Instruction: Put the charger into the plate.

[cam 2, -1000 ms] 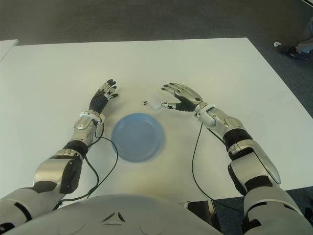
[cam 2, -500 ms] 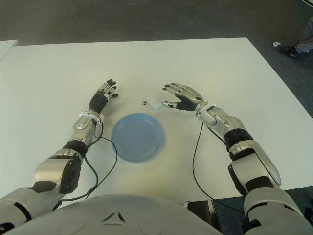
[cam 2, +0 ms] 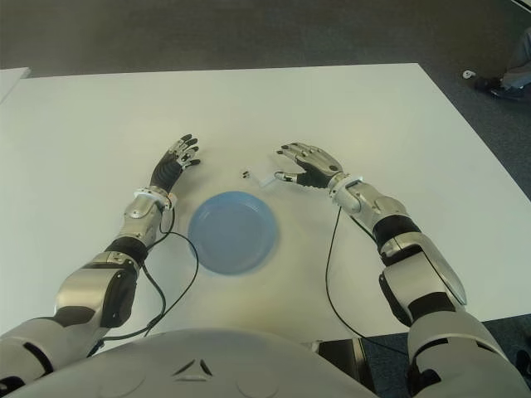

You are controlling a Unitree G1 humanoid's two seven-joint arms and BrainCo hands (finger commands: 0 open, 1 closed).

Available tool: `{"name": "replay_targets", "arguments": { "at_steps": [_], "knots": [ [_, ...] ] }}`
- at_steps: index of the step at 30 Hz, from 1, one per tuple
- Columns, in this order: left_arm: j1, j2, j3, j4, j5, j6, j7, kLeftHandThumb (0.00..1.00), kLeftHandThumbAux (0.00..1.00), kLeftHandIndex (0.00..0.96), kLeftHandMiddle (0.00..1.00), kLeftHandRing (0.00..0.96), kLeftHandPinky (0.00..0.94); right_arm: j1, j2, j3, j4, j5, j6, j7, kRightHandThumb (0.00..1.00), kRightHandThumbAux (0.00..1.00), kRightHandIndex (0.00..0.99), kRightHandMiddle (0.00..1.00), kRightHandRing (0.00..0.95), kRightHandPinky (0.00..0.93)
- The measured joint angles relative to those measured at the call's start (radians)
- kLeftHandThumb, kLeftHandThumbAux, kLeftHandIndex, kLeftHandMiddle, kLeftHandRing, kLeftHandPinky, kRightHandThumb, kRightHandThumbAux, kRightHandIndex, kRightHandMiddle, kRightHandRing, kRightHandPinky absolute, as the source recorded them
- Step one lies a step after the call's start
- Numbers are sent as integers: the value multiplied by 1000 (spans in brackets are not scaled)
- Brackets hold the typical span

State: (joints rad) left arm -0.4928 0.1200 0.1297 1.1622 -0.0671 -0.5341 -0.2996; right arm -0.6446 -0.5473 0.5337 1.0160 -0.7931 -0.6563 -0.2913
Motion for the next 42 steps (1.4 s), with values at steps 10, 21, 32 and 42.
{"name": "replay_targets", "arguments": {
  "at_steps": [10, 21, 32, 42],
  "knots": [
    [0, 0, -6, -3, 2, 0, 0, 0, 479, 13, 90, 94, 121, -121, 45, 59, 174, -67, 56, -99, 394, 73, 0, 0, 0, 0],
    [5, -1, -8, -9, 1, 0, 0, 0, 478, 12, 95, 98, 127, -184, 54, 120, 249, -105, 75, -165, 411, 76, 0, 0, 0, 0],
    [6, -4, -8, -11, 0, 0, 0, 0, 487, 12, 97, 101, 129, -189, 69, 144, 262, -108, 101, -180, 413, 90, 0, 0, 0, 0],
    [5, -12, -10, -11, 0, 0, 4, 0, 496, 11, 101, 106, 134, -186, 92, 131, 241, -97, 149, -175, 384, 87, 0, 0, 0, 0]
  ]
}}
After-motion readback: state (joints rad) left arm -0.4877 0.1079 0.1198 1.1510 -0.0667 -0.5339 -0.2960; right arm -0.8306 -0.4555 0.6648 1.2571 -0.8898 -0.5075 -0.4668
